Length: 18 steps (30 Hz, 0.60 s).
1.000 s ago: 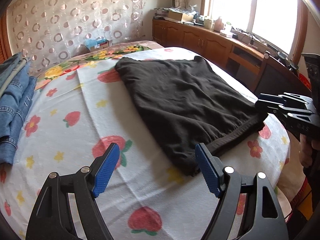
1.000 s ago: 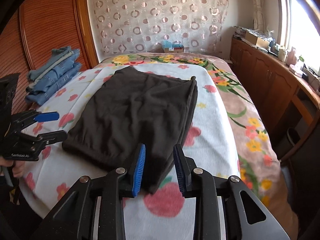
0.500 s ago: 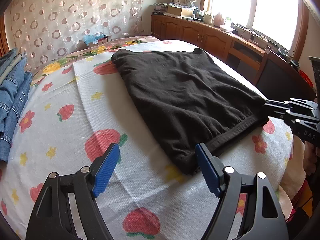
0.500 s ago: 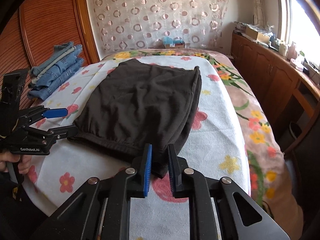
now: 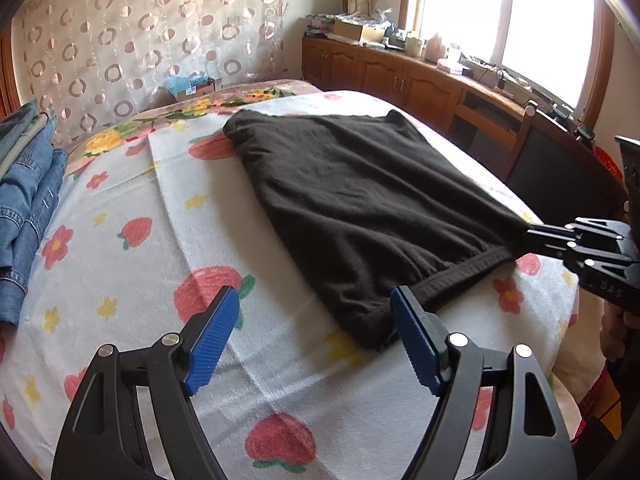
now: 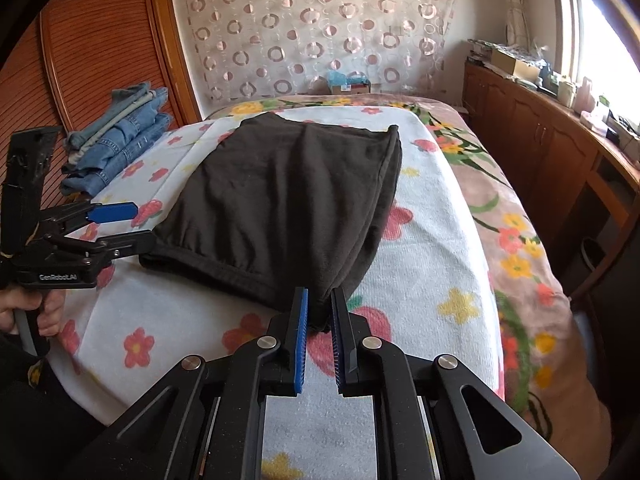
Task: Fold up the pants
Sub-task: 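Open the right tool and smooth the folded pants' edge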
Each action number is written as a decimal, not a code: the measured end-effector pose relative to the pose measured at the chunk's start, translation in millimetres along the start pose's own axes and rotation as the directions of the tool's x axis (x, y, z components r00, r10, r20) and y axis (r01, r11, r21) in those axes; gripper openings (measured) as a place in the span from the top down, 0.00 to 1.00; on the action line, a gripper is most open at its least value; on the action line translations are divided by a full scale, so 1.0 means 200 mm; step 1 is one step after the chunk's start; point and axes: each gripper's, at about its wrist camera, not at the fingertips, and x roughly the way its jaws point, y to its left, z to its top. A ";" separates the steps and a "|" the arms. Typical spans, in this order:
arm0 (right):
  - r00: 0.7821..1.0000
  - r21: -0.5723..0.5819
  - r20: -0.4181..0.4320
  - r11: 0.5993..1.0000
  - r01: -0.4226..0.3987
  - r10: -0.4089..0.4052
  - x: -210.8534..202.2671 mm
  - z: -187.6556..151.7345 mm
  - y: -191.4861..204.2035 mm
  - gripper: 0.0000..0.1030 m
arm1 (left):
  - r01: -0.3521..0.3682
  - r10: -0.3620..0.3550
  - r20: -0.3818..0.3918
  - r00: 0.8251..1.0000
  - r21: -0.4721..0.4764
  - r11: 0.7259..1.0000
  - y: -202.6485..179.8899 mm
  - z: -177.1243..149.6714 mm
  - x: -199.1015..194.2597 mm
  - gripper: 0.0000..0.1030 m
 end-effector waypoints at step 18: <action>0.999 0.001 0.014 0.999 0.049 -0.049 0.09 -0.03 0.01 0.72 | 0.073 -0.073 -0.035 0.997 0.003 0.997 -0.03 -0.02 0.04 0.52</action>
